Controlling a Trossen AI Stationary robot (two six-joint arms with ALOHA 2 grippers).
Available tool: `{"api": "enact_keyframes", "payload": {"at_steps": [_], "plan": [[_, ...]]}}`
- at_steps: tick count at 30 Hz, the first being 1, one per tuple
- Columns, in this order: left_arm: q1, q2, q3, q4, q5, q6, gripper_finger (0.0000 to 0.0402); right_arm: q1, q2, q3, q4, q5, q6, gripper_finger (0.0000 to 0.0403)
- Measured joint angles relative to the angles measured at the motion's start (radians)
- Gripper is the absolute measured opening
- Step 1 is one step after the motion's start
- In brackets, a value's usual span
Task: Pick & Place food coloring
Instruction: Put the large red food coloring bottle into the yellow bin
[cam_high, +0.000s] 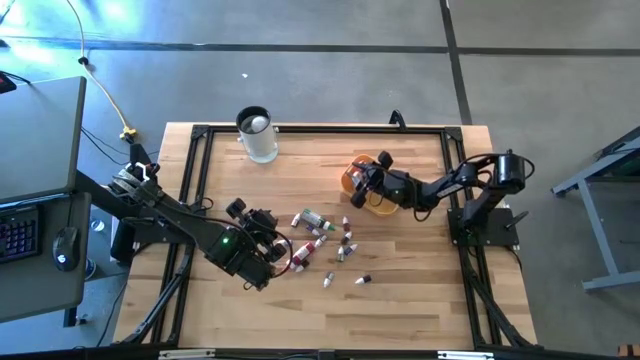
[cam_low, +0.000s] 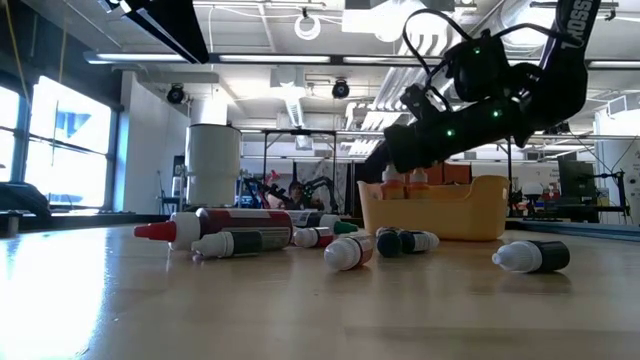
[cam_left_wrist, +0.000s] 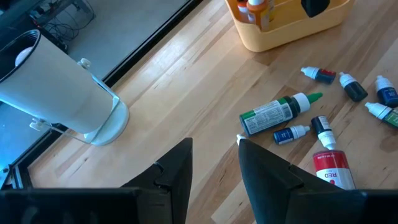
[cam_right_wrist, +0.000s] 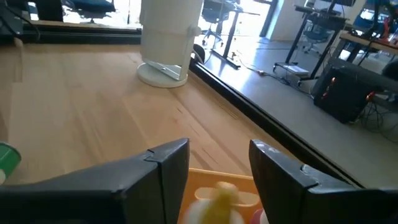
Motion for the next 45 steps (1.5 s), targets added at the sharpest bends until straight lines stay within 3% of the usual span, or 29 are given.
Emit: {"api": "enact_keyframes", "payload": {"at_steps": [5, 10, 12, 15, 17, 19, 22, 27, 29, 33, 38, 45], "plan": [[0.0, 0.0, 0.0, 0.0, 0.0, 0.0, 0.0129, 0.04, -0.039, 0.0, 0.0, 0.01, -0.1, 0.0162], [0.0, 0.0, 0.0, 0.001, 0.017, 0.0, 0.0129, 0.131, -0.174, 0.0, 0.024, -0.014, -0.221, 0.0159], [0.0, 0.0, 0.0, 0.001, 0.017, 0.0, 0.0129, 0.17, -0.237, 0.0, 0.02, -0.102, -0.27, 0.0157], [0.0, 0.0, 0.0, 0.014, 0.023, -0.001, 0.0129, 0.217, -0.307, 0.0, -0.012, -0.346, -0.28, 0.0157], [0.0, 0.0, 0.0, 0.046, 0.062, -0.003, 0.0129, 0.241, -0.327, 0.0, -0.031, -0.504, -0.238, 0.0158], [0.0, 0.0, 0.0, 0.09, 0.134, -0.01, 0.0129, 0.263, -0.329, 0.0, -0.046, -0.579, -0.182, 0.0157], [0.0, 0.015, -0.005, 0.202, 0.246, -0.016, 0.0129, 0.289, -0.329, 0.0, -0.095, -0.548, -0.166, 0.0158], [0.0, 0.076, -0.065, 0.462, 0.329, 0.073, 0.0129, 0.304, -0.328, 0.0, -0.187, -0.34, -0.181, 0.0158], [-0.009, 0.111, -0.097, 0.586, 0.299, 0.131, 0.0129, 0.304, -0.328, 0.0, -0.218, -0.294, -0.169, 0.0158], [-0.048, 0.184, -0.136, 0.77, 0.24, 0.23, 0.0129, 0.306, -0.328, 0.0, -0.275, -0.298, -0.127, 0.0156], [-0.148, 0.25, -0.153, 0.791, 0.079, 0.211, 0.0129, 0.313, -0.328, 0.0, -0.32, -0.319, -0.1, 0.0154], [-0.329, 0.246, -0.182, 0.729, -0.192, 0.054, 0.0129, 0.336, -0.328, -0.001, -0.334, -0.316, -0.093, 0.0154]]}}
